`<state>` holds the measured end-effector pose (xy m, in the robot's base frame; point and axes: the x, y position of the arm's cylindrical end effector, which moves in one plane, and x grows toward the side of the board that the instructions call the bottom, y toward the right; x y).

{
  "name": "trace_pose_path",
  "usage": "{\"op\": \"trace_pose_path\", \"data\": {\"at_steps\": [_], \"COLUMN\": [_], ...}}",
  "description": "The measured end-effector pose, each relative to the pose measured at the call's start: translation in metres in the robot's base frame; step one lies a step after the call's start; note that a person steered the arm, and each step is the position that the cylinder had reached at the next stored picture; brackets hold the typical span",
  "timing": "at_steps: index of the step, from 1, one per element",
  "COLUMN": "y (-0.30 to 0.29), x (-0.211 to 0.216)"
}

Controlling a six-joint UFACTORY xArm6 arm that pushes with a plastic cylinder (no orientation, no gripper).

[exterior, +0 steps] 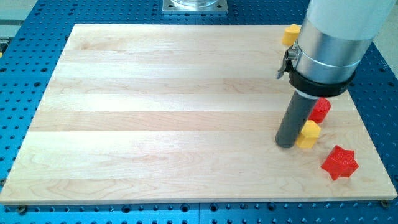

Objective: Keep hexagon in between red blocks

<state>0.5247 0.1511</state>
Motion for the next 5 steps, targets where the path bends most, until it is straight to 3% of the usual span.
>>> {"op": "trace_pose_path", "data": {"at_steps": [3,5], "y": [0.033,0.020], "x": [-0.001,0.000]}}
